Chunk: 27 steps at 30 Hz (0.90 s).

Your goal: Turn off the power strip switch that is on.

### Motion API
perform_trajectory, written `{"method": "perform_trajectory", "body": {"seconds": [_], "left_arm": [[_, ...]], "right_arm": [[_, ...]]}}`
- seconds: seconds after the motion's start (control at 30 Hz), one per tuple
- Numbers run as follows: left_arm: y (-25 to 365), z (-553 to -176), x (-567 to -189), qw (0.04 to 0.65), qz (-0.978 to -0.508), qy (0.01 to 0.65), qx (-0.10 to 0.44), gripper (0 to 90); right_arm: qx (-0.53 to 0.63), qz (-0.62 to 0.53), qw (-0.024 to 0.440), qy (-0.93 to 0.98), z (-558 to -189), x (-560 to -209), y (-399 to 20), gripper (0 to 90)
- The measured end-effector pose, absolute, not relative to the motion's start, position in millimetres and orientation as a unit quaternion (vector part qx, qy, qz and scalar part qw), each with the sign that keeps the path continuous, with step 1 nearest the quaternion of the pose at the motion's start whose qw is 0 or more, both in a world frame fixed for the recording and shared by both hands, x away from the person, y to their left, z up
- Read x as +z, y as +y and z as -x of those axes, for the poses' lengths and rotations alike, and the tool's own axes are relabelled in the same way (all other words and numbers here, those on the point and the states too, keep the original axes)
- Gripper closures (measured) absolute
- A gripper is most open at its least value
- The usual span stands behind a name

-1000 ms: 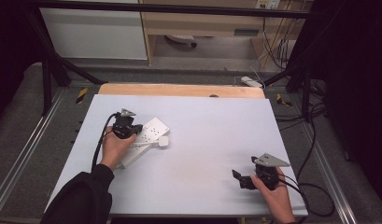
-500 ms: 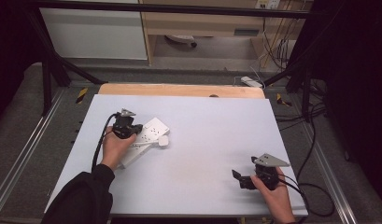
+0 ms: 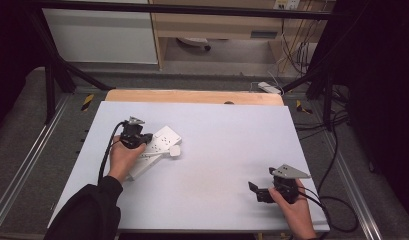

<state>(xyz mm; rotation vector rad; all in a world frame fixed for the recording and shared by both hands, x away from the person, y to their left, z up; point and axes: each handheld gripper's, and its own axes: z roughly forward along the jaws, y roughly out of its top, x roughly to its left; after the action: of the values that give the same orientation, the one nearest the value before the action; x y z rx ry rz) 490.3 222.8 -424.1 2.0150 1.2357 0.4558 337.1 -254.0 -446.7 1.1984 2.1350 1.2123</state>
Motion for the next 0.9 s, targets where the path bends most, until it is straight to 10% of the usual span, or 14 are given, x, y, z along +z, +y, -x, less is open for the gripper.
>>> {"method": "perform_trajectory", "body": {"seconds": [0.57, 0.9], "left_arm": [[218.0, -485.4, -406.5, 0.421, -0.757, 0.458, 0.199, 89.3], [218.7, -484.0, -400.3, 0.434, -0.744, 0.464, 0.206, 52.1]], "right_arm": [[0.434, -0.428, 0.203, 0.766, -336.9, -446.8, -253.7, 3.8], [0.432, -0.431, 0.198, 0.767, -337.1, -447.5, -253.2, 3.8]]}}
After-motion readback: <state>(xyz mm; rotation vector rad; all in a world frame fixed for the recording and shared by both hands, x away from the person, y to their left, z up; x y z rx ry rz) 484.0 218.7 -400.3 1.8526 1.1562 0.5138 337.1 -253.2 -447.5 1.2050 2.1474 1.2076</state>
